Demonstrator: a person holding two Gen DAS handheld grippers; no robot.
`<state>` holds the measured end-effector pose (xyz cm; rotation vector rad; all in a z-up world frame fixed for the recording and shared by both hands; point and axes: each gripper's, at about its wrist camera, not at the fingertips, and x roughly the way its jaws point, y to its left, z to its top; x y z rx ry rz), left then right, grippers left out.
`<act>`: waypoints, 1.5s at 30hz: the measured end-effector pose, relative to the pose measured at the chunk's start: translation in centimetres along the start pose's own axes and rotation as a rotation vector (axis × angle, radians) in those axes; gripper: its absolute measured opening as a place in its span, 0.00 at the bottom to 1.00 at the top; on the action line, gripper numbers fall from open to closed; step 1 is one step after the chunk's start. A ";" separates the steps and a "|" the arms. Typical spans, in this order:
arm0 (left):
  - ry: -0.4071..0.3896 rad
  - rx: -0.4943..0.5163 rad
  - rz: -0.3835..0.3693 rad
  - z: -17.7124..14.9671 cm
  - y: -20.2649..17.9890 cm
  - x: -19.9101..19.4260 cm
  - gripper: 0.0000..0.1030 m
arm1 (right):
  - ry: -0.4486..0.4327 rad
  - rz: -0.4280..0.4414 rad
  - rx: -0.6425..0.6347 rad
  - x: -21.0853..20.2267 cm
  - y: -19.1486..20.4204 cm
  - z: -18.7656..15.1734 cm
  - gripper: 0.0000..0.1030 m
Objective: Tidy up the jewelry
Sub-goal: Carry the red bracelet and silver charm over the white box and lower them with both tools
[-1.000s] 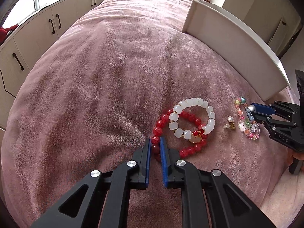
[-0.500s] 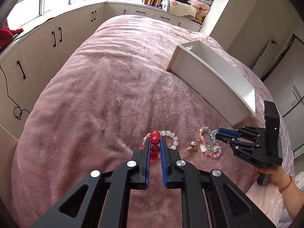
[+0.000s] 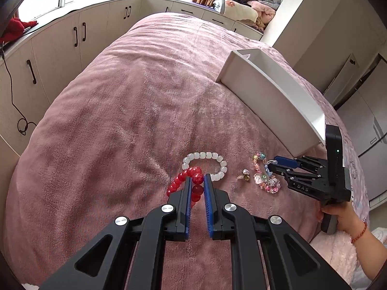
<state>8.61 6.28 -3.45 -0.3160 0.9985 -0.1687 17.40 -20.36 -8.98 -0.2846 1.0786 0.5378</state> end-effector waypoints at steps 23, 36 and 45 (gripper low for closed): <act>-0.046 0.005 -0.025 1.6 0.4 -2.2 0.15 | -0.192 0.005 -0.037 -7.3 1.3 1.1 0.20; -0.135 0.169 -0.075 8.8 -7.0 -4.6 0.14 | -0.402 0.012 0.017 -16.8 -3.8 4.5 0.20; -0.145 0.271 -0.124 15.4 -15.2 -2.3 0.15 | -0.450 -0.021 0.064 -18.9 -8.4 6.1 0.20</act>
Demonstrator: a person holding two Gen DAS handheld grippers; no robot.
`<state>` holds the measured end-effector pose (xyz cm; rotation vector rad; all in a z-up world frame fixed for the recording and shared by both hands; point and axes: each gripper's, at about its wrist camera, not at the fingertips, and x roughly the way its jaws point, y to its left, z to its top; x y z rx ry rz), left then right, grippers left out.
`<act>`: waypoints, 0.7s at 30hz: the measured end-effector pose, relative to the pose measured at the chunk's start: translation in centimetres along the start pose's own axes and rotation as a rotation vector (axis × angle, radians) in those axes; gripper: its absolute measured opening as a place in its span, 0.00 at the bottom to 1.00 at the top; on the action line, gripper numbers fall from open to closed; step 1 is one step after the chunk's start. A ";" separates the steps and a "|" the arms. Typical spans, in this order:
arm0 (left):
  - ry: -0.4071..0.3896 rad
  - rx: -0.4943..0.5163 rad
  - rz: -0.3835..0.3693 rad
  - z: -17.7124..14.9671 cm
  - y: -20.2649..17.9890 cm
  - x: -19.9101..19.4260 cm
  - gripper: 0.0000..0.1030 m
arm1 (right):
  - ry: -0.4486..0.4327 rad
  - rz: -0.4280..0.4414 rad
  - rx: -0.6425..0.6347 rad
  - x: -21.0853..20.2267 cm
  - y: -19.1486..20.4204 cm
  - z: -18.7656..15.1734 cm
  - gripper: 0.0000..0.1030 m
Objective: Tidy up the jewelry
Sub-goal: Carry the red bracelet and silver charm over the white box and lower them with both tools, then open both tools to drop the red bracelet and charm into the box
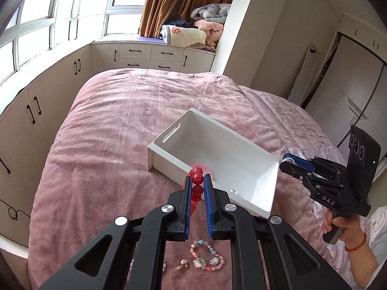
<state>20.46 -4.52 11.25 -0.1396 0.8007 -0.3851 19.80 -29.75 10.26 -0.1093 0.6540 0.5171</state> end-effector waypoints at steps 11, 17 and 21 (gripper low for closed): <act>0.090 0.069 -0.077 6.1 -5.3 9.6 0.15 | 0.048 -0.014 0.088 3.2 -4.7 -0.8 0.20; 0.177 0.113 -0.037 6.7 -5.8 15.6 0.15 | 0.109 -0.009 0.106 6.6 -6.2 -1.4 0.20; 0.224 0.110 -0.002 6.8 -5.1 19.2 0.15 | 0.161 -0.007 0.101 9.2 -6.7 -1.7 0.21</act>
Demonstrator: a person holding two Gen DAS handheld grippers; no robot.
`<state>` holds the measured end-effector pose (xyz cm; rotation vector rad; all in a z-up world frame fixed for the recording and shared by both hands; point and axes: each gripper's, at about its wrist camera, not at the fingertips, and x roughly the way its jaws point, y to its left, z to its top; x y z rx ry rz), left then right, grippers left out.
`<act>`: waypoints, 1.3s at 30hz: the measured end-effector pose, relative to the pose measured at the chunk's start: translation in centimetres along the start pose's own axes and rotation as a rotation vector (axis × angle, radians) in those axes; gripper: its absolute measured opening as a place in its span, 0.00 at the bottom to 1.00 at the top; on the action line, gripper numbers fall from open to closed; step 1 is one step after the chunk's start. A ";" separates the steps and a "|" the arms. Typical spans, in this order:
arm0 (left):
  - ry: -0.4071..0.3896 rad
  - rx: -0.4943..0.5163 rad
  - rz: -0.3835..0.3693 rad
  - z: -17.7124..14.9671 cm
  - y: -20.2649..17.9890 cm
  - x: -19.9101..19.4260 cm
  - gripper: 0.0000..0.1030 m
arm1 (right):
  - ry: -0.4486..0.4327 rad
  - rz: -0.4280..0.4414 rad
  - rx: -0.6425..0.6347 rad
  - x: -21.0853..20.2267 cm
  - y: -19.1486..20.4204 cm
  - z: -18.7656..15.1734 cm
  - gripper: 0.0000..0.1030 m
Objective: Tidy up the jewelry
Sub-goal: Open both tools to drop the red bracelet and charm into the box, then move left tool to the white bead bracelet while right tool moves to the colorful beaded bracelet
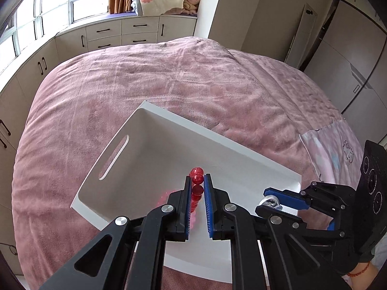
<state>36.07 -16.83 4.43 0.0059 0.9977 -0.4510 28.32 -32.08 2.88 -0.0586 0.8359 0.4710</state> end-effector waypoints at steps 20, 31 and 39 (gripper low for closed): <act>-0.020 0.085 0.230 0.3 1.7 2.5 0.62 | -0.020 -0.007 -0.013 0.4 1.1 1.4 0.38; -0.246 0.174 0.296 -4.4 1.2 -8.5 0.87 | -0.144 0.007 -0.059 -6.2 5.0 0.6 0.55; -0.327 0.167 0.358 -11.1 2.1 -14.5 0.90 | -0.211 0.046 -0.136 -9.6 10.2 -0.8 0.62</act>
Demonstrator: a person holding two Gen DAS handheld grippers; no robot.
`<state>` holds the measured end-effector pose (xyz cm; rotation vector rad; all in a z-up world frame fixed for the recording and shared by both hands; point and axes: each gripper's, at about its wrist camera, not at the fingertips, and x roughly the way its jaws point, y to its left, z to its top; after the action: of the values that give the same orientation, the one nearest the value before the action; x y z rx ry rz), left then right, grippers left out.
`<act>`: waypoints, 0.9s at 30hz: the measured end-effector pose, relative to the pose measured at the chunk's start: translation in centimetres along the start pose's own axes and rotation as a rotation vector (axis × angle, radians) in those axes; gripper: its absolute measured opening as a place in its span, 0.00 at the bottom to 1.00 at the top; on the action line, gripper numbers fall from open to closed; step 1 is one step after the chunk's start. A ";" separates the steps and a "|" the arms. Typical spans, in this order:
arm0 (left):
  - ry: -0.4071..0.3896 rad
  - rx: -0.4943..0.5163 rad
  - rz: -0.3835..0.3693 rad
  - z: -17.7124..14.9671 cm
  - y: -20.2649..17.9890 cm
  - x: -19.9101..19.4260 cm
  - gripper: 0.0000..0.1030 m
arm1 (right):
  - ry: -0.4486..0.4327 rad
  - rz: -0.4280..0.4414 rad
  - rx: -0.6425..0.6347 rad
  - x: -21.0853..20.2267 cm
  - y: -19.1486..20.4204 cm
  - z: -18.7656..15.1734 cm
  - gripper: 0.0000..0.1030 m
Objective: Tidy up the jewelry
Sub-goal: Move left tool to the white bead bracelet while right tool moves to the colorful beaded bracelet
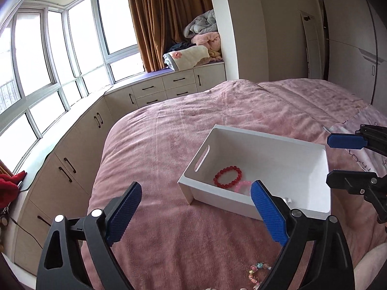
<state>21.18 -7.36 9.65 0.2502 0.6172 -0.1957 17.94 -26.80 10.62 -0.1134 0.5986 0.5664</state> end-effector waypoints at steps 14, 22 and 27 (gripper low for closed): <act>0.124 -0.144 0.059 -10.5 4.8 -2.8 0.91 | 0.143 0.032 -0.170 2.0 9.0 -6.2 0.58; 0.217 -0.206 0.055 -15.1 6.2 -0.6 0.91 | 0.248 0.041 -0.157 4.9 10.3 -10.2 0.54; 0.291 -0.246 0.038 -18.0 6.3 2.0 0.83 | 0.303 0.104 -0.186 6.9 11.6 -11.5 0.54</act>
<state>14.52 3.64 -4.59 0.0521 0.9171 -0.0452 10.63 -16.83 -2.05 -0.3495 0.8486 0.7118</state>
